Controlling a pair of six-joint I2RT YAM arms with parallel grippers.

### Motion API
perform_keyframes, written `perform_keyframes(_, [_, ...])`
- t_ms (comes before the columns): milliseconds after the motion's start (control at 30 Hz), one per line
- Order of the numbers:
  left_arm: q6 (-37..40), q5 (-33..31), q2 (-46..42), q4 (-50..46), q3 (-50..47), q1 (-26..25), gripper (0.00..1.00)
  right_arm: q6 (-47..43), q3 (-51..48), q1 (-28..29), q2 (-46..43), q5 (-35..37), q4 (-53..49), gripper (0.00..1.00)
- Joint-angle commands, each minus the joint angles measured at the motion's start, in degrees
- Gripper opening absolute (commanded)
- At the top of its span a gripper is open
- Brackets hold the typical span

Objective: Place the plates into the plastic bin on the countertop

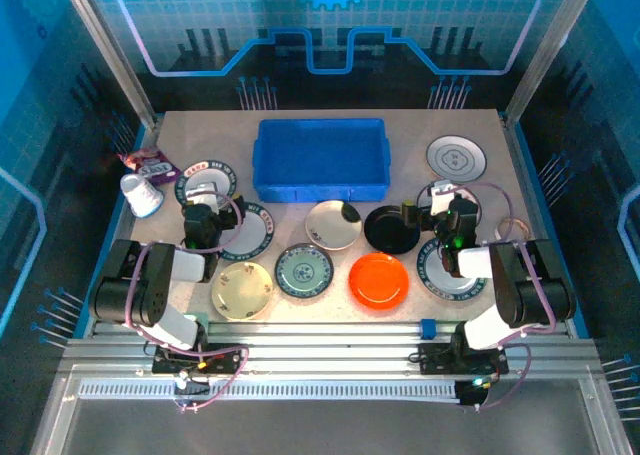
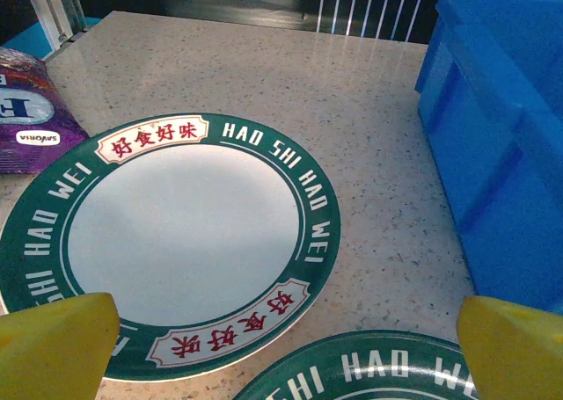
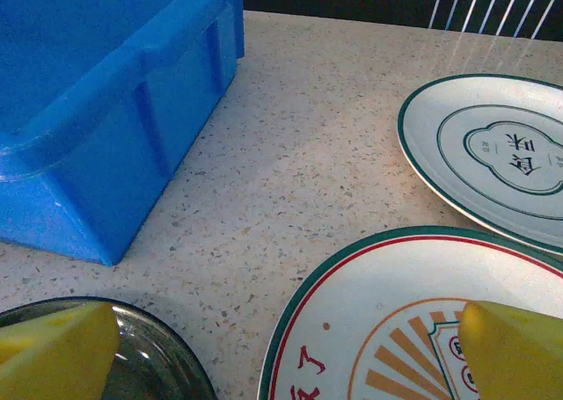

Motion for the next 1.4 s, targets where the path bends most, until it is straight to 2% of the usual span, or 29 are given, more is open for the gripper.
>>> perform_keyframes(0, [1.05, -0.90, 0.24, -0.32, 1.37, -0.39, 0.99, -0.29, 0.97, -0.69, 0.03, -0.30, 0.73, 1.00])
perform_keyframes(1033, [1.06, -0.95, 0.24, -0.38, 1.37, -0.39, 0.99, -0.39, 1.03, -0.63, 0.04, -0.07, 0.71, 1.00])
perform_keyframes(1133, [1.01, -0.98, 0.22, -0.71, 1.55, -0.35, 0.99, -0.54, 1.65, 0.60, -2.56, 4.22, -2.27, 1.00])
perform_keyframes(1200, [1.44, -2.19, 0.22, -0.05, 1.37, -0.73, 0.99, -0.43, 3.54, 1.68, -6.60, 7.99, -9.30, 1.00])
perform_keyframes(1233, [1.73, -5.10, -0.90, -1.73, 2.12, -1.76, 0.99, -0.04, 5.09, 2.20, -8.35, 11.17, -13.21, 1.00])
perform_keyframes(1300, [2.73, -5.26, -2.77, -5.26, 3.33, -2.51, 0.99, 1.28, 7.88, 2.79, -11.37, 15.74, -18.19, 1.00])
perform_keyframes(1367, [4.05, -10.74, -4.78, -12.84, 6.59, -4.95, 0.99, 5.73, 11.03, 2.50, -14.37, 17.99, -23.46, 1.00])
